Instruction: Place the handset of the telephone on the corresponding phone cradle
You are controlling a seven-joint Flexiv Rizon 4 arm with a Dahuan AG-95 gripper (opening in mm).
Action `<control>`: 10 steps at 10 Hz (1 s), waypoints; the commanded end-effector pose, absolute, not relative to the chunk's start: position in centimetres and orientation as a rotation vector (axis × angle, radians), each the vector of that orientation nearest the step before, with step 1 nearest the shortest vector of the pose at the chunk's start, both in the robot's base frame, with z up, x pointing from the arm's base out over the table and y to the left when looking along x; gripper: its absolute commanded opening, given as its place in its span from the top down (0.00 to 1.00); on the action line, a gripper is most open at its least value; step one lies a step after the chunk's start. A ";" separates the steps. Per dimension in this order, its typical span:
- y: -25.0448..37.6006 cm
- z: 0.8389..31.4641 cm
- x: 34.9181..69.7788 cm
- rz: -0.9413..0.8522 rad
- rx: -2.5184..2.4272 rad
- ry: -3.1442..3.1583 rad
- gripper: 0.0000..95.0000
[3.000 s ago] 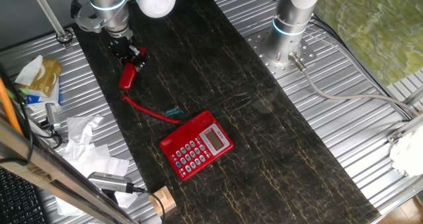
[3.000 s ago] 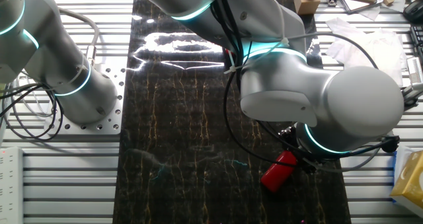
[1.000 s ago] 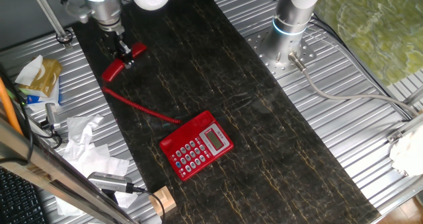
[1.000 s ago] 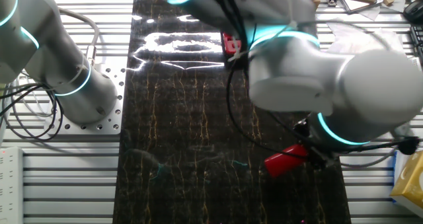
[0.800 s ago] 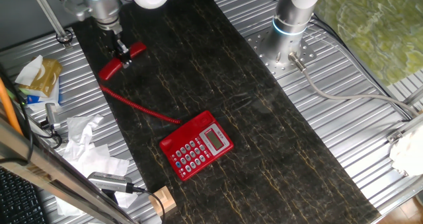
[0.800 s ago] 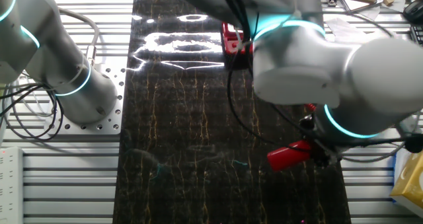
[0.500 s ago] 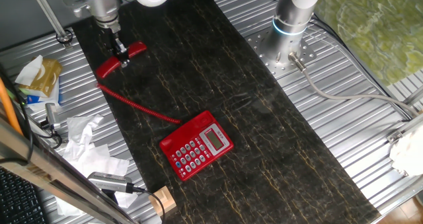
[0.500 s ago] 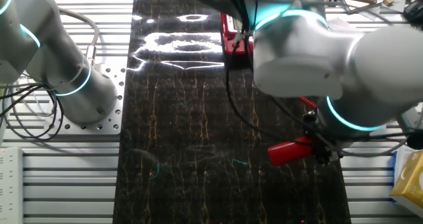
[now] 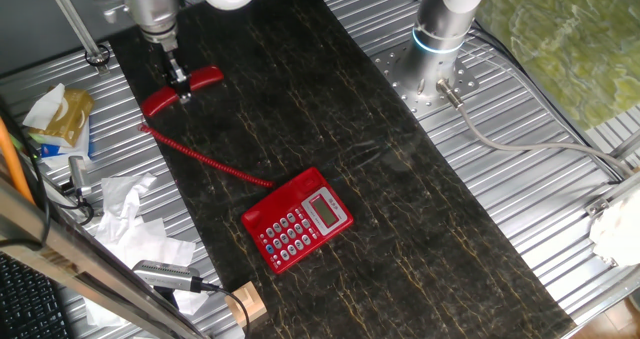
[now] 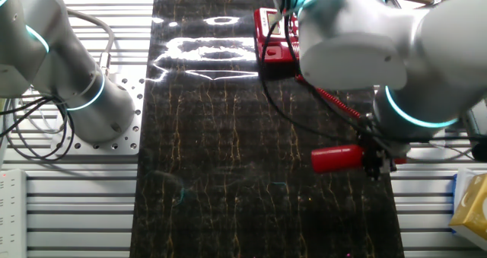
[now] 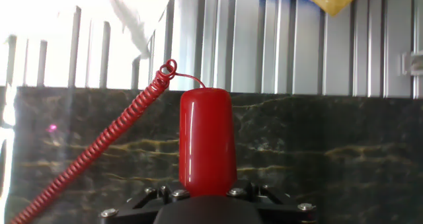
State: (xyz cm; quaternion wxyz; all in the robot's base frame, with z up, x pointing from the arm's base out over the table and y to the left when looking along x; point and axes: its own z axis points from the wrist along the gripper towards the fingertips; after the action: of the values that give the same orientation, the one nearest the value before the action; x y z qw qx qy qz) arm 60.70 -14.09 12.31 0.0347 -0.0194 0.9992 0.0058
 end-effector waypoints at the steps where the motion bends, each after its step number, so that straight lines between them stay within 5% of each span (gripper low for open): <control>1: -12.8 12.6 60.7 0.036 0.059 3.070 1.00; 10: -6.4 12.6 58.9 0.021 0.100 3.049 1.00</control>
State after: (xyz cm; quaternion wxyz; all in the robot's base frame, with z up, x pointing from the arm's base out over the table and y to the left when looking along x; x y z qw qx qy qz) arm 58.80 -6.15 12.54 0.0449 0.0308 0.9985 0.0060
